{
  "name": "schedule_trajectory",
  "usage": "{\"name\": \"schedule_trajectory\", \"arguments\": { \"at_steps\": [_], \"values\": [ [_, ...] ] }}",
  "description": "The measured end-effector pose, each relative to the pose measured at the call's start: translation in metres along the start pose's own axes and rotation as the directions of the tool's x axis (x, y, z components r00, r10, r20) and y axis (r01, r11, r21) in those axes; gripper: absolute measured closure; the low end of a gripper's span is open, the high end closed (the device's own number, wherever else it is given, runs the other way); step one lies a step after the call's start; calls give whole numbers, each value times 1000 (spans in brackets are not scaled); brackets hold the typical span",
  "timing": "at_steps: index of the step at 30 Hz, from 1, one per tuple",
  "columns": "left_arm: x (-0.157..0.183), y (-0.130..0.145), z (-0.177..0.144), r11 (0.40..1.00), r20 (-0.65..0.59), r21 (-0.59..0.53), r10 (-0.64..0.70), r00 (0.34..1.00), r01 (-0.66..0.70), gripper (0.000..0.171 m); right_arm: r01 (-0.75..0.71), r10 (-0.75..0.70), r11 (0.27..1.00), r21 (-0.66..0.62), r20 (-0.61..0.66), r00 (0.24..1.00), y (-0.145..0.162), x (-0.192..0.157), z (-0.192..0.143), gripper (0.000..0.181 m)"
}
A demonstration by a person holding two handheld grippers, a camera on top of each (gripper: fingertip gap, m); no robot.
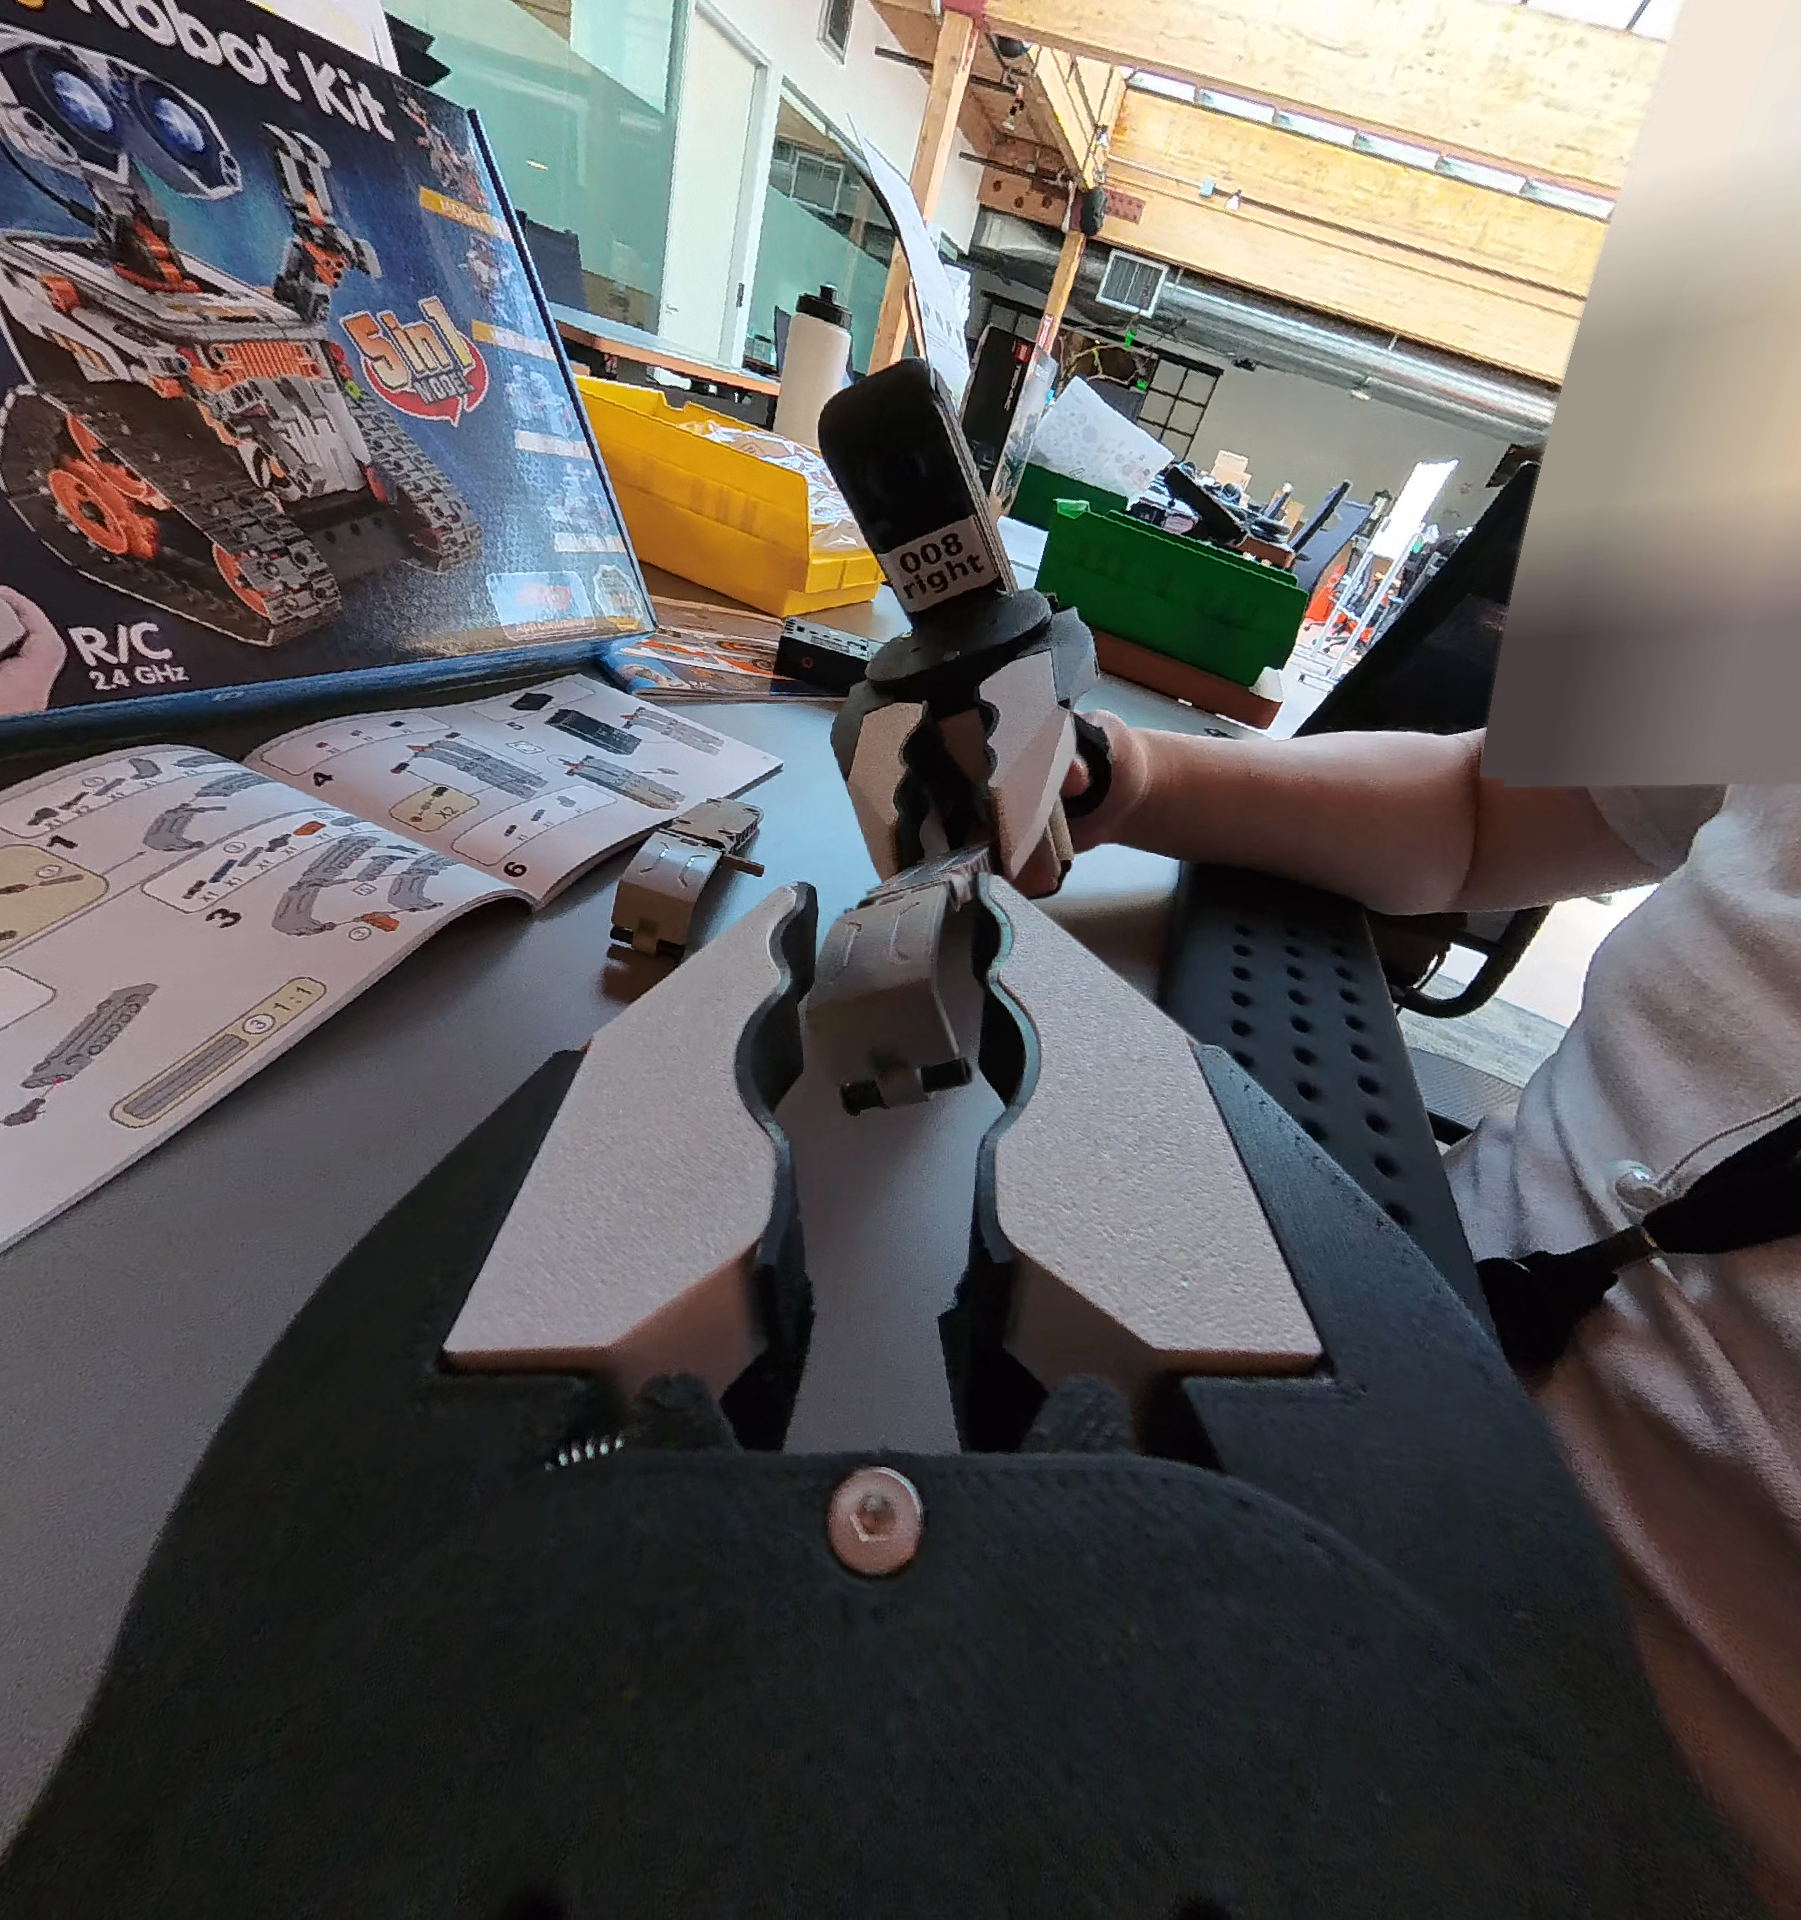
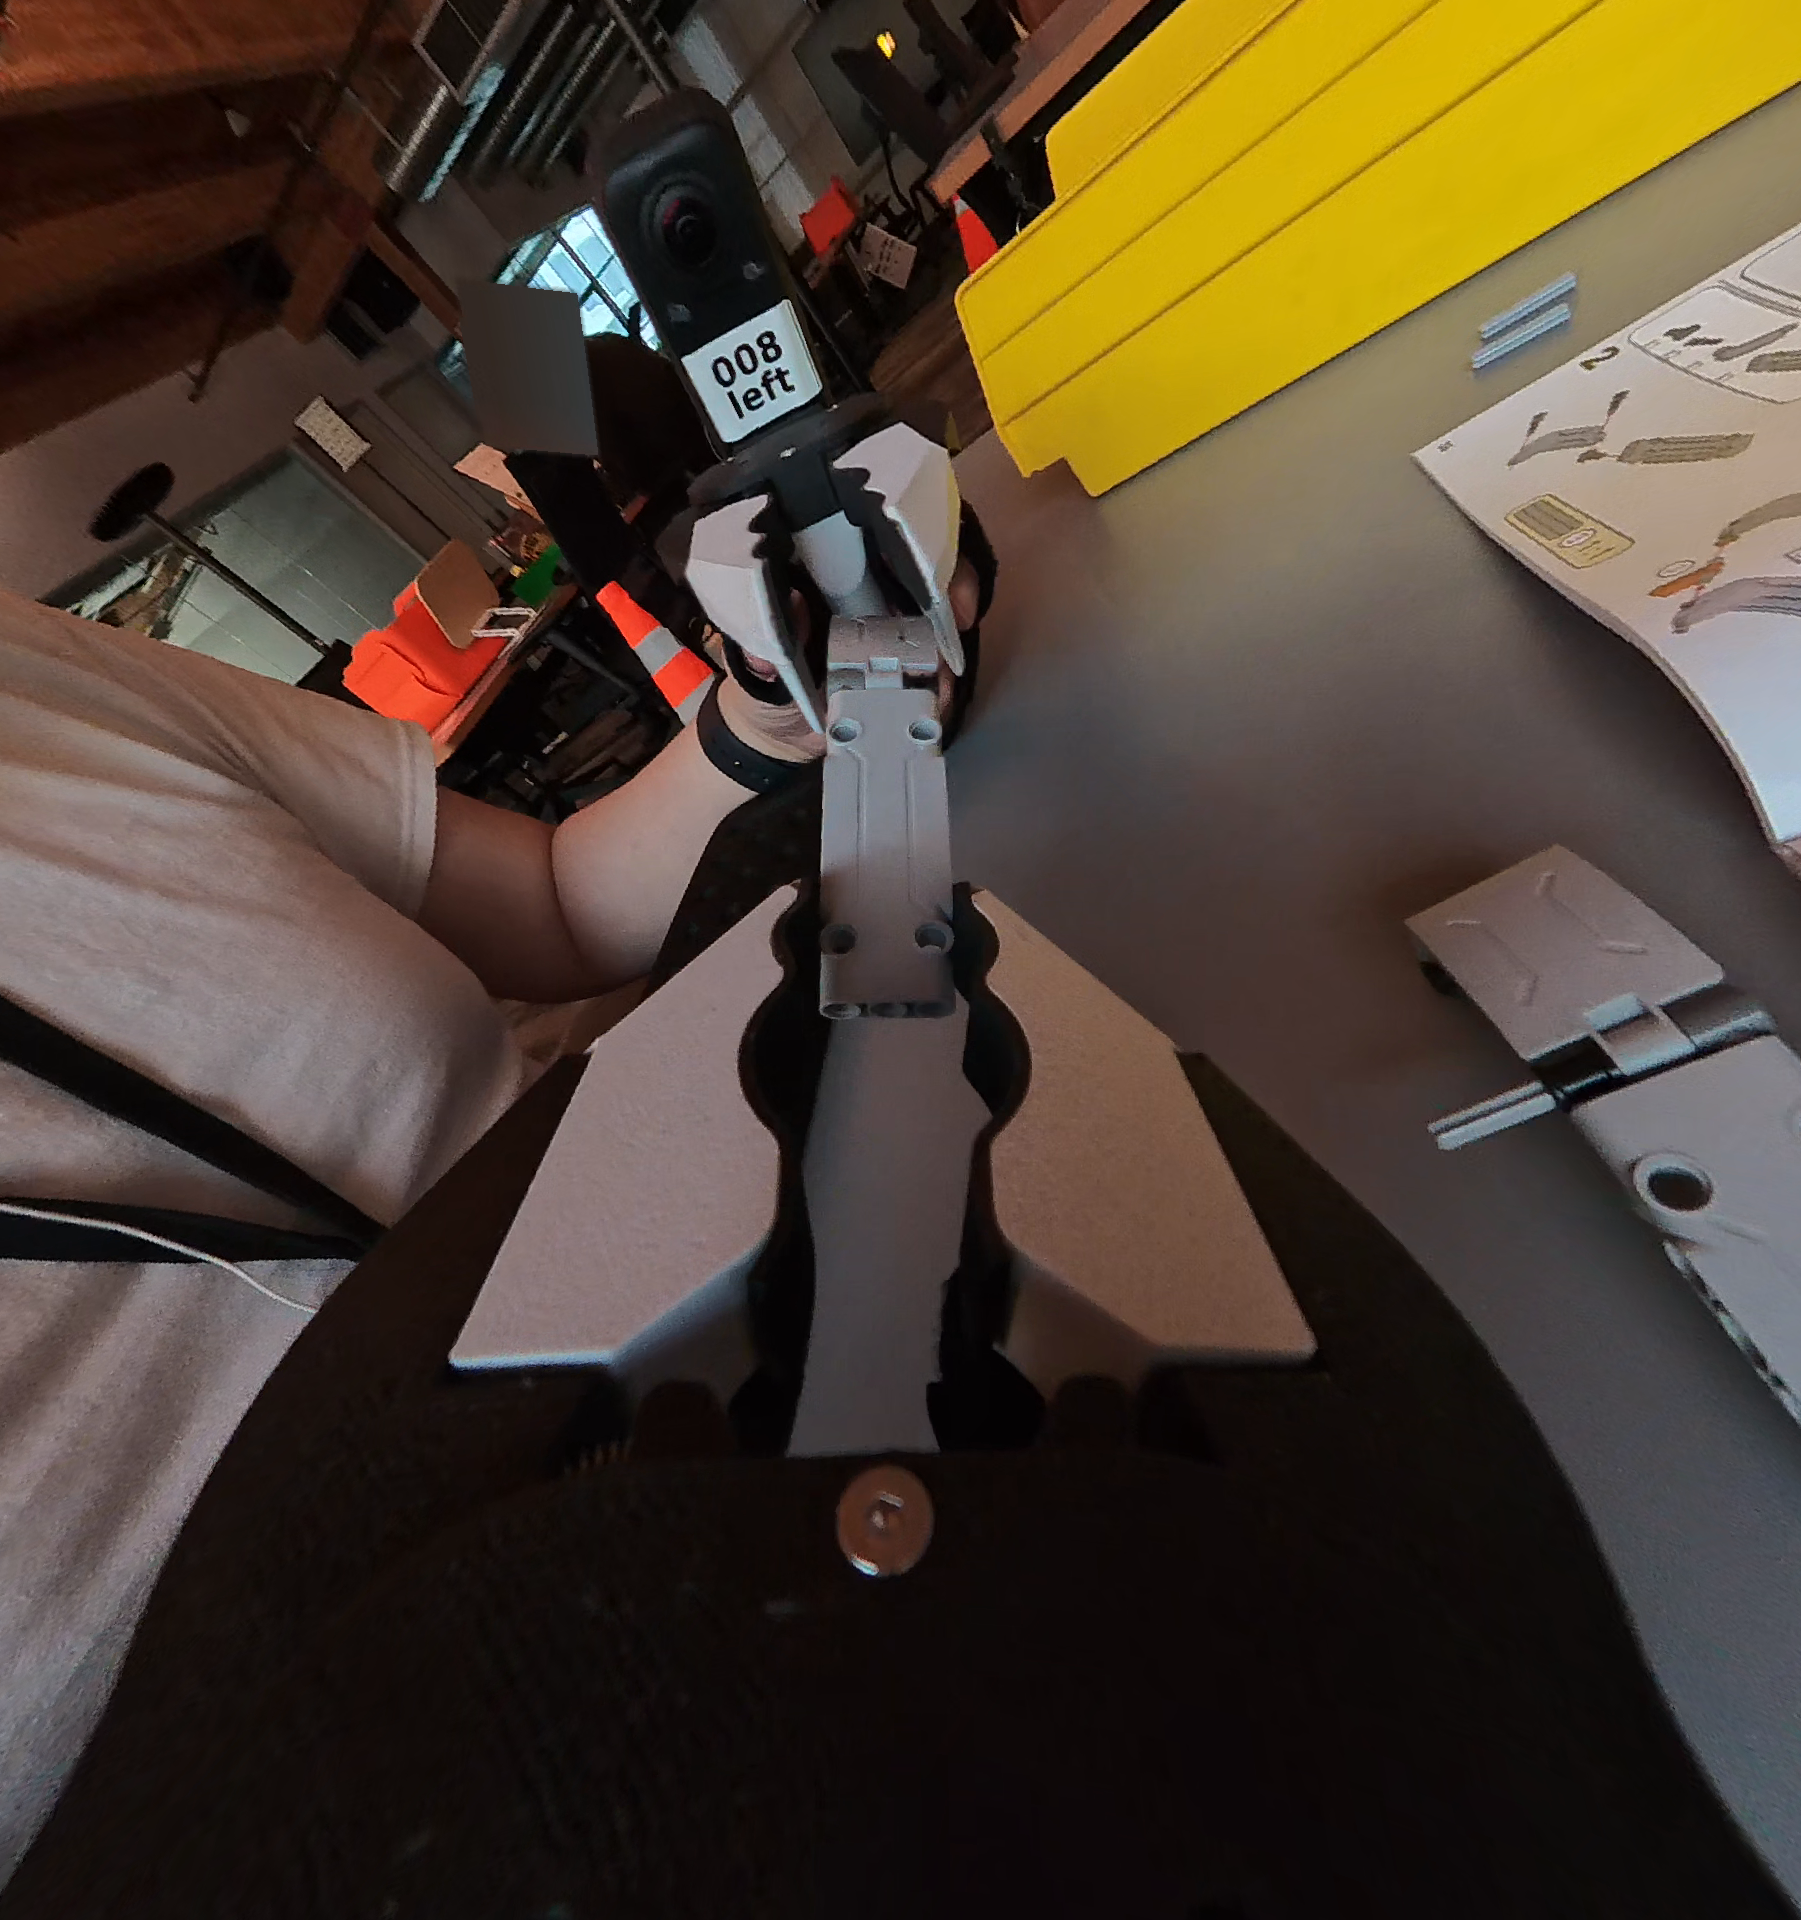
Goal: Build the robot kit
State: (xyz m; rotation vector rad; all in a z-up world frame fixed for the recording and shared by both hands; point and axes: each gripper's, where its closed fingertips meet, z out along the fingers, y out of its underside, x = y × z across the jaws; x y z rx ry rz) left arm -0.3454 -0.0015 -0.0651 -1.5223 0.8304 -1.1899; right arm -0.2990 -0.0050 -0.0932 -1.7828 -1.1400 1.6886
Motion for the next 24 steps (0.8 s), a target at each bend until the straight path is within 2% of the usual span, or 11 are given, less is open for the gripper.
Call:
{"name": "schedule_trajectory", "arguments": {
  "at_steps": [7,11,15,18,24],
  "values": [
    [3,3,2,1000,-27,-22,-9,1000,8,143,13,-14,1000,17,1,1000,-1,0,0,157],
    [5,4,2,1000,-36,-29,3,999,-4,155,55,-55,998,29,4,998,-3,-3,0,157],
    [11,5,3,999,-58,-38,31,998,-34,158,133,-133,991,16,-13,991,-1,-4,2,157],
    [15,7,5,997,-73,-49,50,996,-53,145,208,-208,978,-1,-30,978,2,-5,3,157],
    [22,15,10,984,-81,-95,140,987,-148,143,427,-432,902,-69,-84,898,9,-7,10,156]
  ]
}}
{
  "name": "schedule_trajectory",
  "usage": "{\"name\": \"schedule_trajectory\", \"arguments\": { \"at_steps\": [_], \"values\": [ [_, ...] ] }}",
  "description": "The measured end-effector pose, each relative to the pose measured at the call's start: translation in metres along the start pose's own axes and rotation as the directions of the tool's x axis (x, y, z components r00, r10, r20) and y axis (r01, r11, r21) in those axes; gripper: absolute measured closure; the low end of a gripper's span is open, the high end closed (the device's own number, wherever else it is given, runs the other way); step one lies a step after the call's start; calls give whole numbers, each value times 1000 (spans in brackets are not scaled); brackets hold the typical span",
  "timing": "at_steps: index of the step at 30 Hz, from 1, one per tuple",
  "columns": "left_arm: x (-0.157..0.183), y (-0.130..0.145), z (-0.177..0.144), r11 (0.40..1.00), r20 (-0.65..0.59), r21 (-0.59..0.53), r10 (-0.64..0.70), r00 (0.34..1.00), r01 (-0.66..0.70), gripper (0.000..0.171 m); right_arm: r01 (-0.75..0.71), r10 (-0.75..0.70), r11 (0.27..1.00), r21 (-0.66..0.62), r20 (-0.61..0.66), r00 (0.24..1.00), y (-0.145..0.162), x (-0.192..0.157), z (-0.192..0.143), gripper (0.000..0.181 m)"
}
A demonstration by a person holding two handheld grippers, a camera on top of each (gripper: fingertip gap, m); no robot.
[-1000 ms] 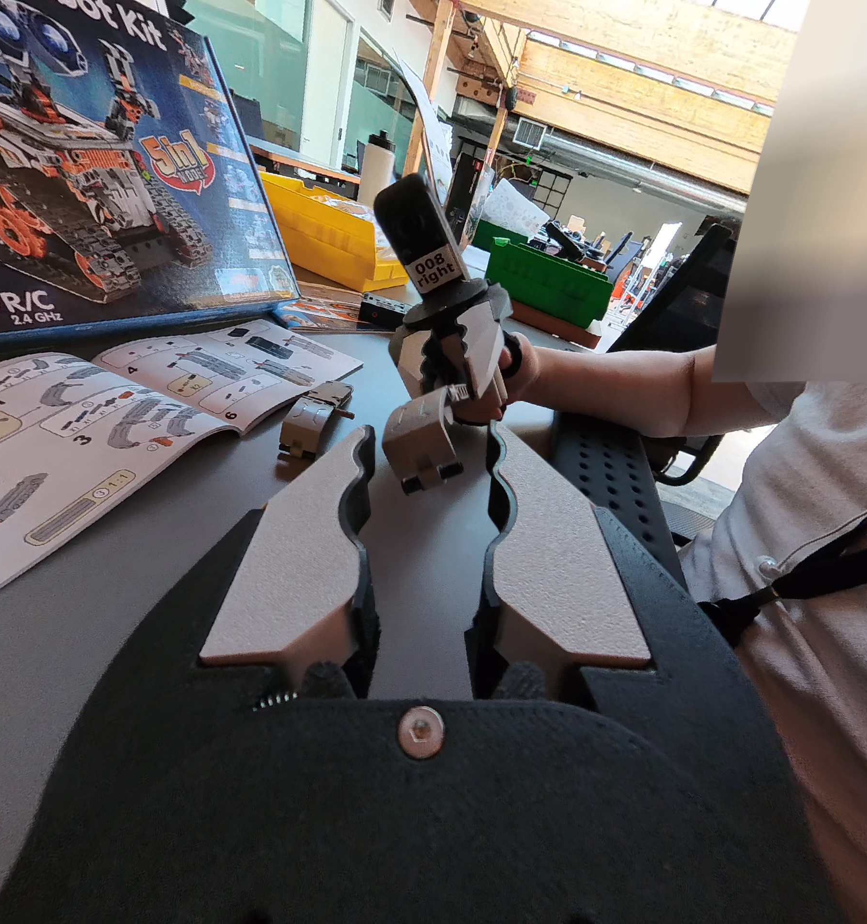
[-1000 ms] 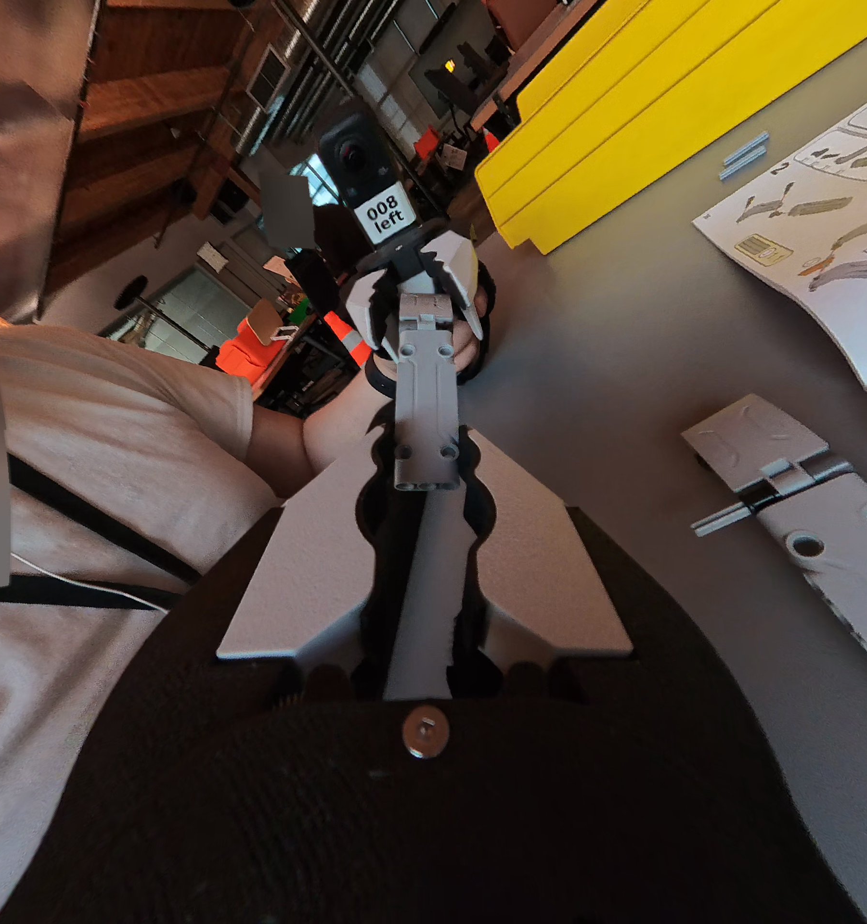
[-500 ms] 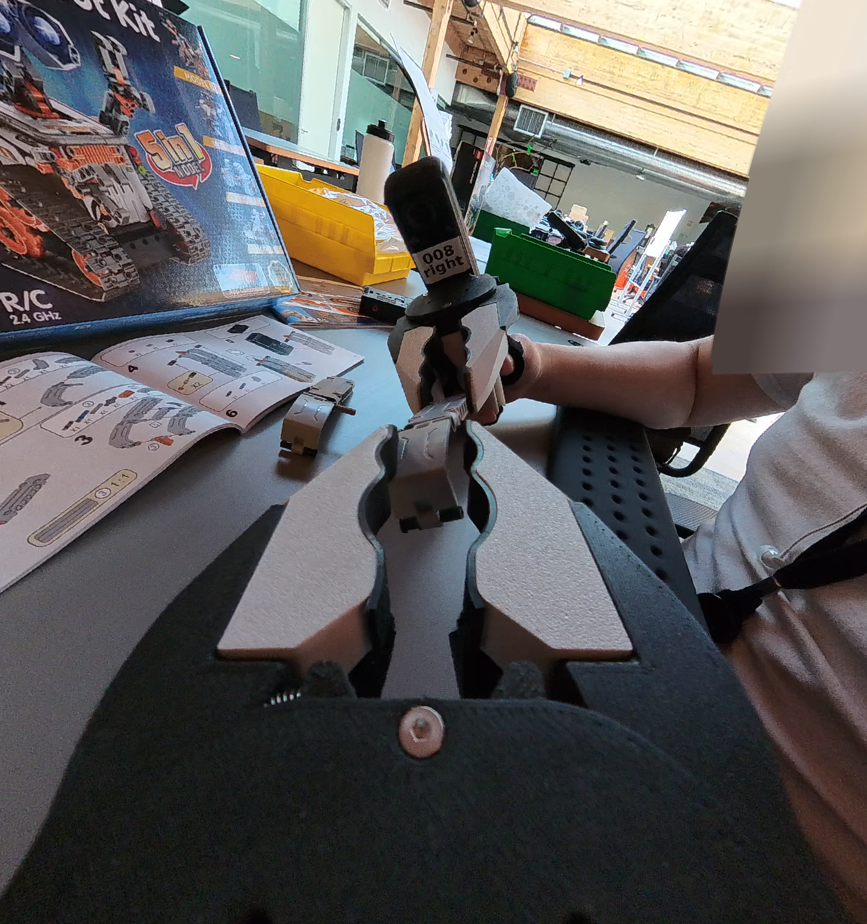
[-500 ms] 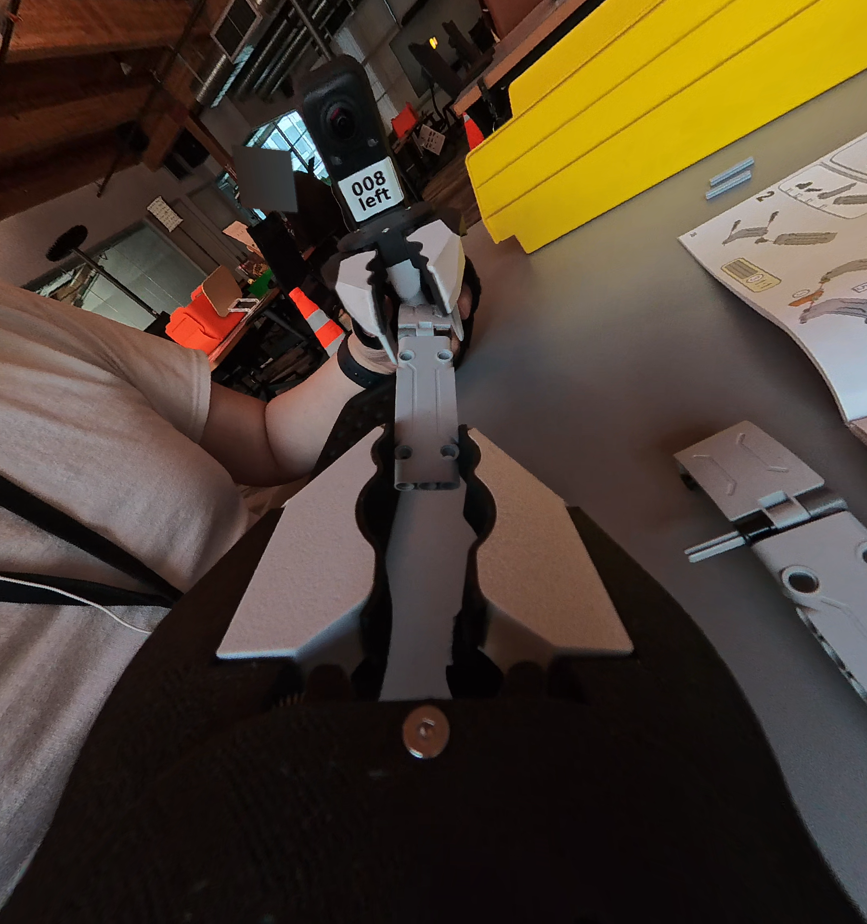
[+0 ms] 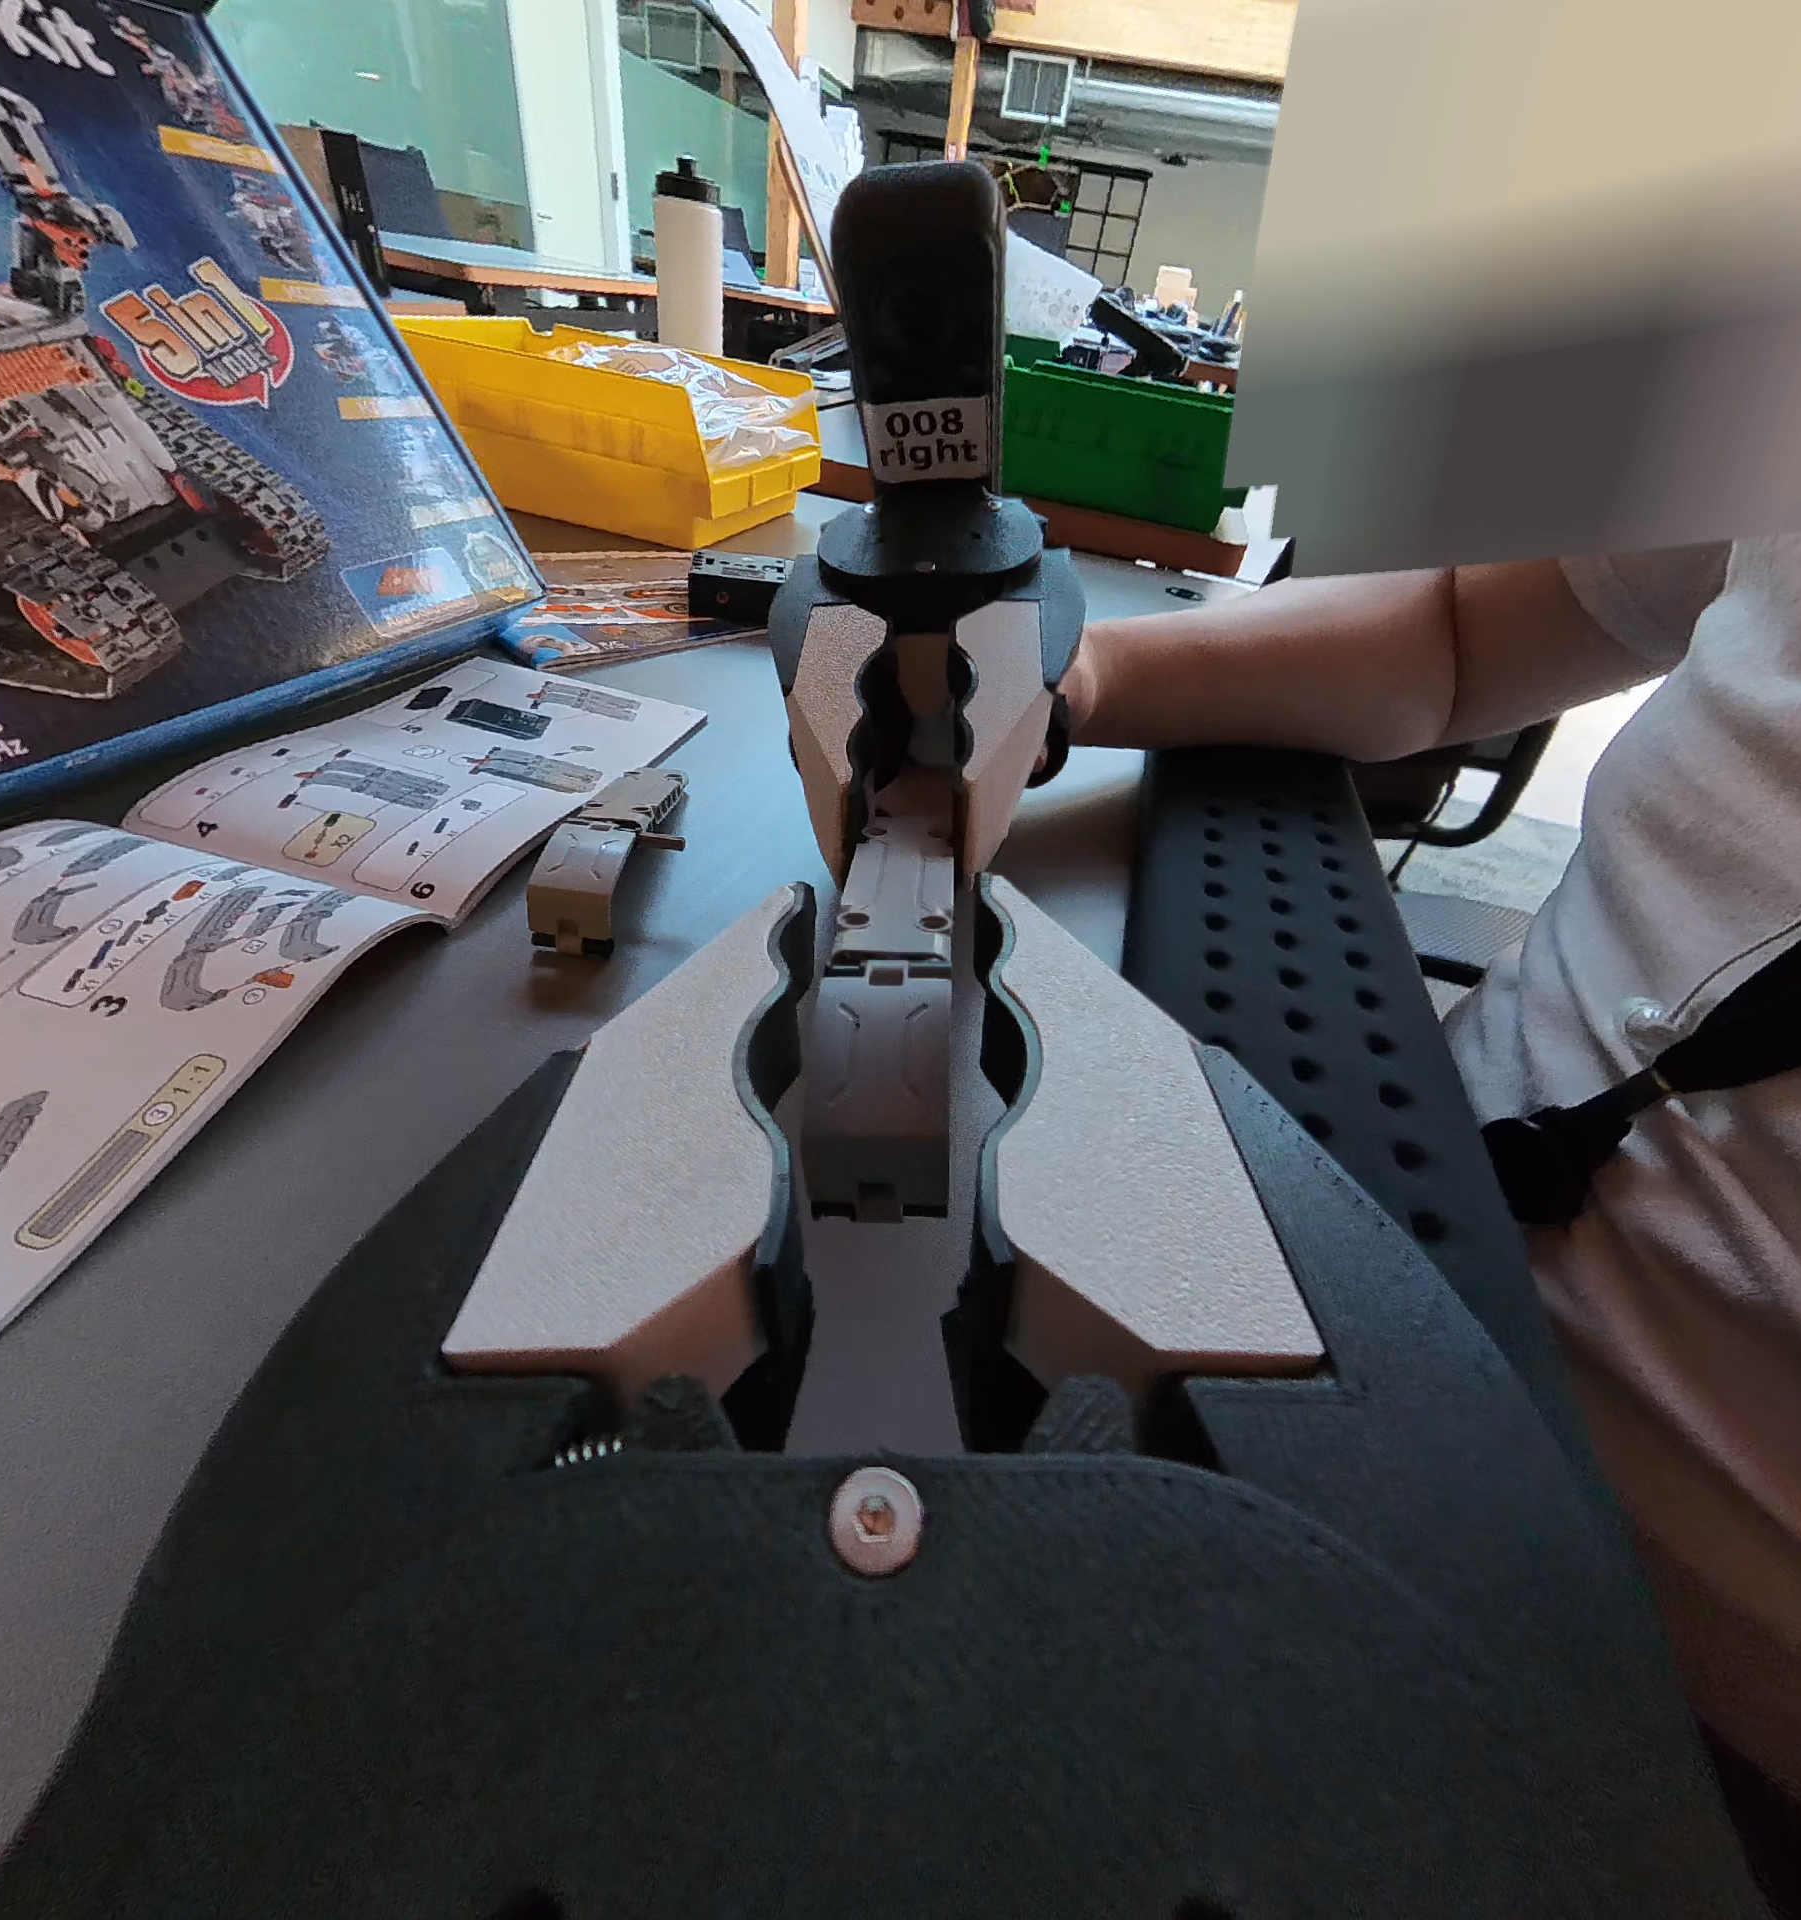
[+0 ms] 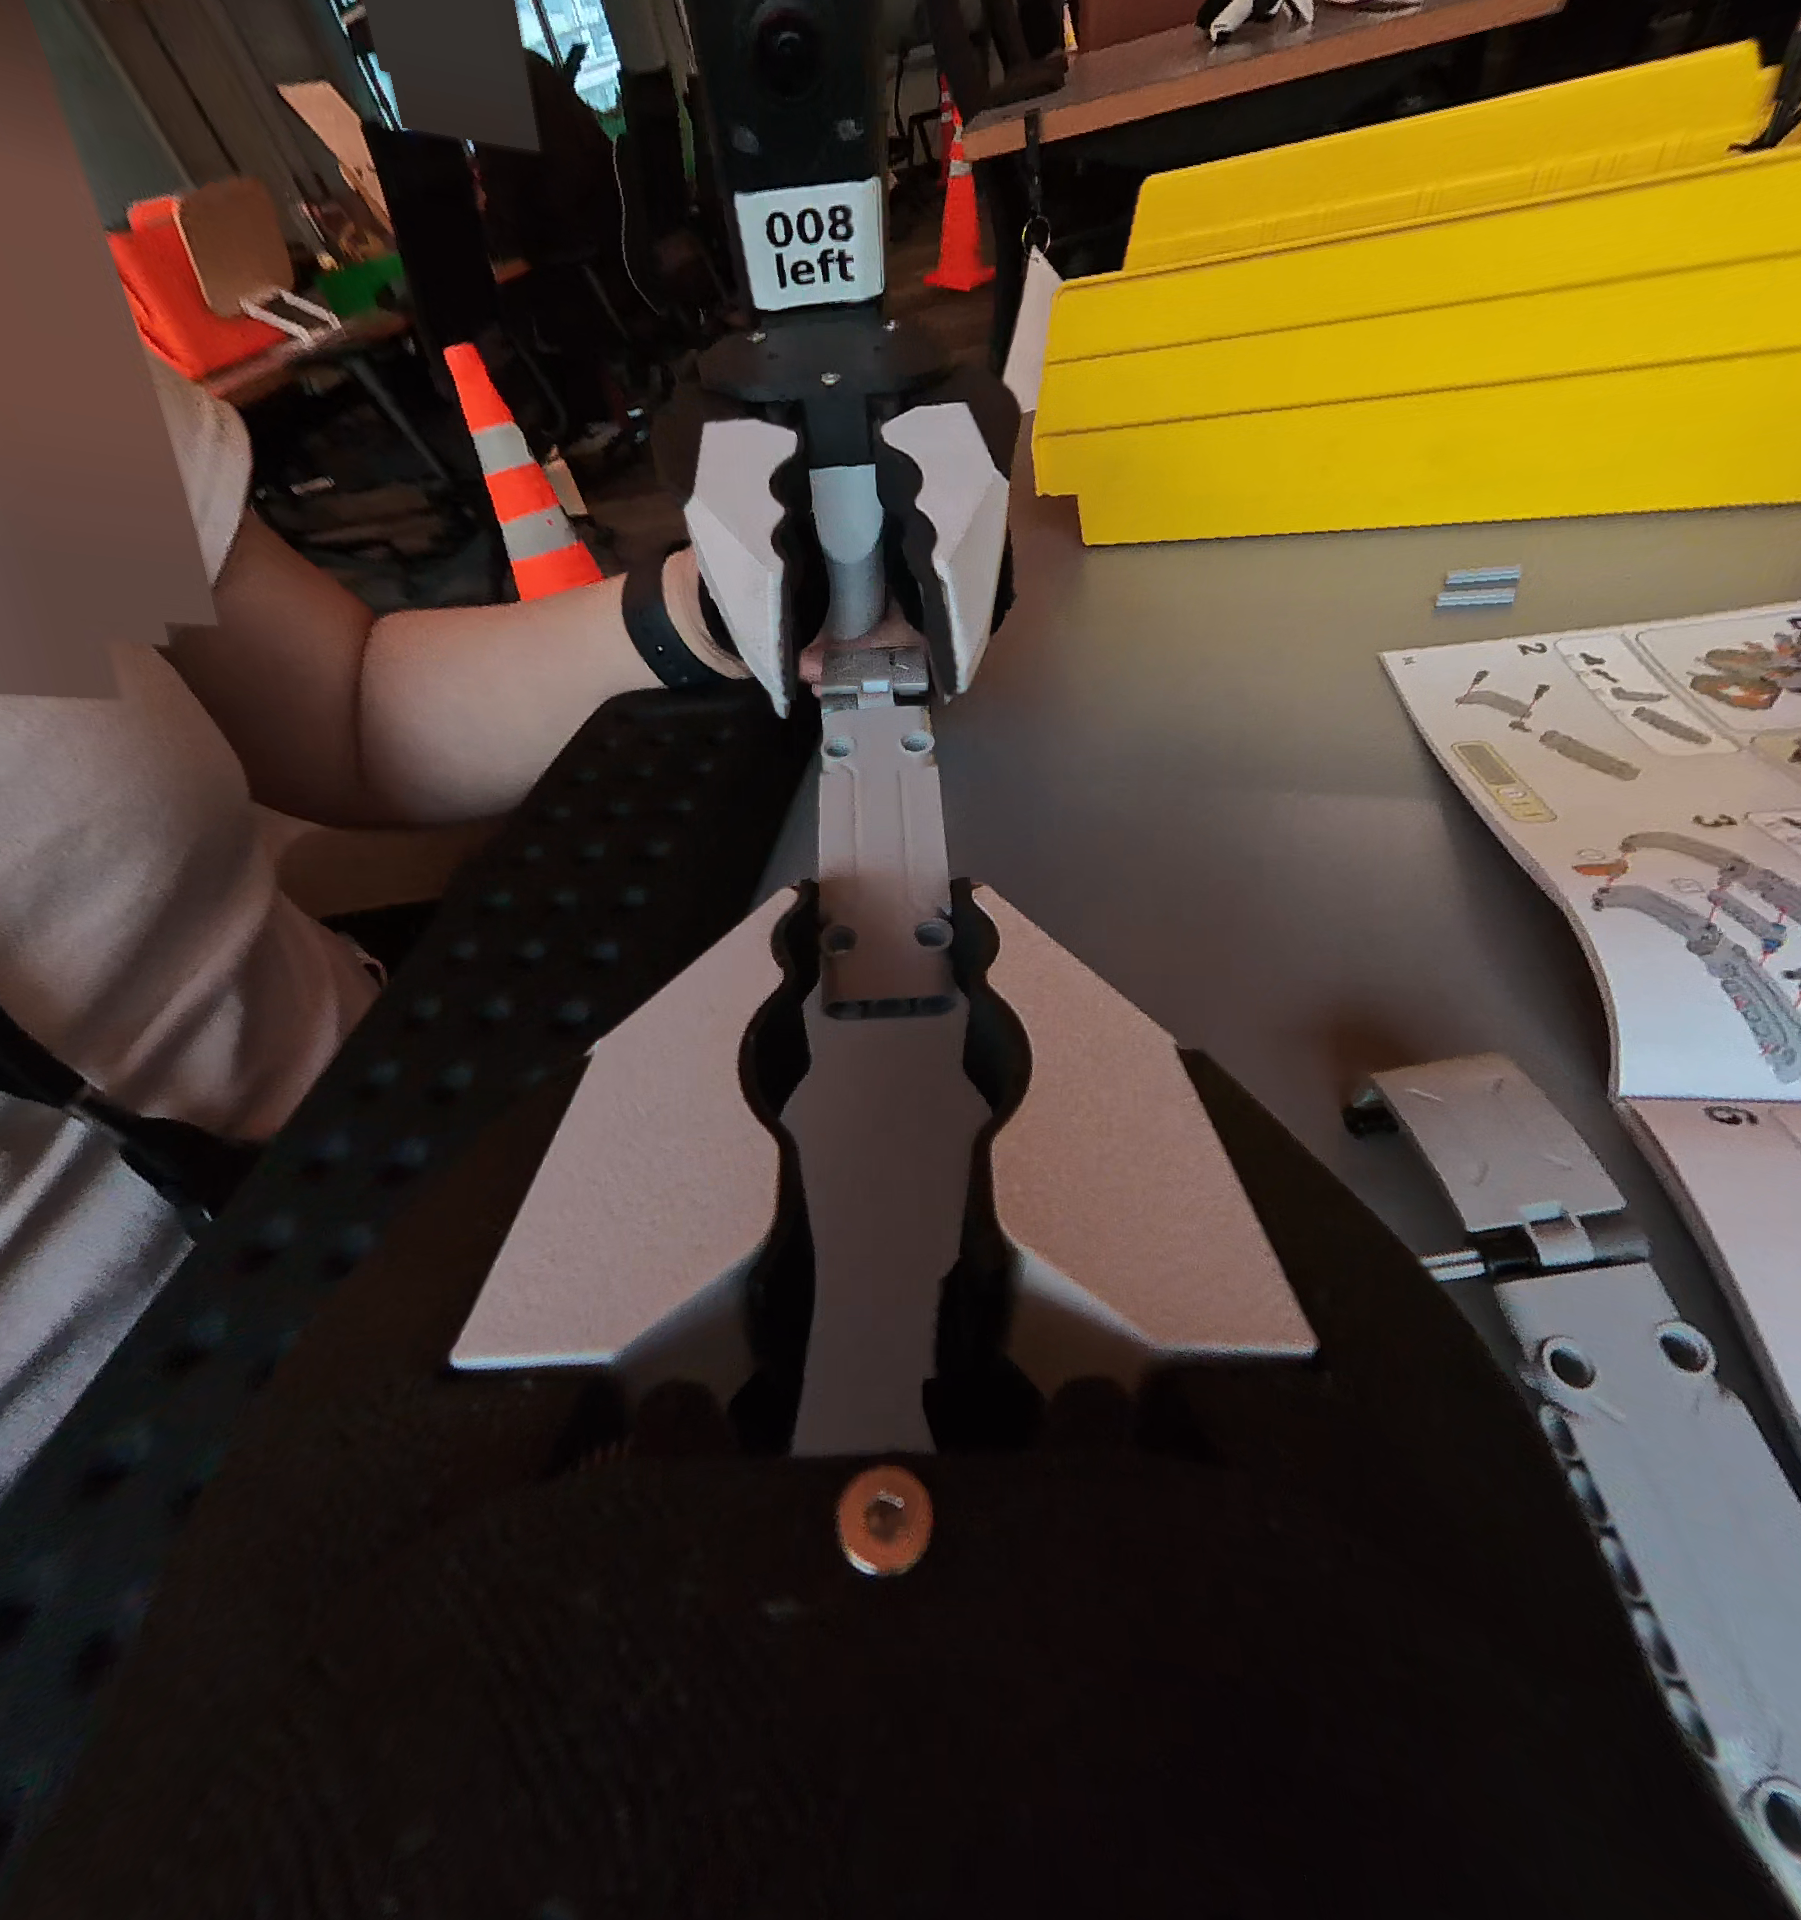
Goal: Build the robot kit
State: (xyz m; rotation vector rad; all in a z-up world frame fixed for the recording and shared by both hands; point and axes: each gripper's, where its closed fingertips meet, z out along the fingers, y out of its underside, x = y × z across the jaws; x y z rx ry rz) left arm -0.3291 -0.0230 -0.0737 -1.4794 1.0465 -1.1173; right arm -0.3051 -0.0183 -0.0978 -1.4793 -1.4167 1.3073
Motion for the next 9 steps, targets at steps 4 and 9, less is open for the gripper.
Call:
{"name": "schedule_trajectory", "arguments": {
  "at_steps": [4,9],
  "values": [
    [5,4,3,997,-1,-33,75,997,-75,141,96,-97,995,-27,-46,994,2,1,1,156],
    [3,8,3,992,20,-59,115,993,-114,139,183,-184,983,-20,-73,980,-2,0,-4,156]
  ]
}}
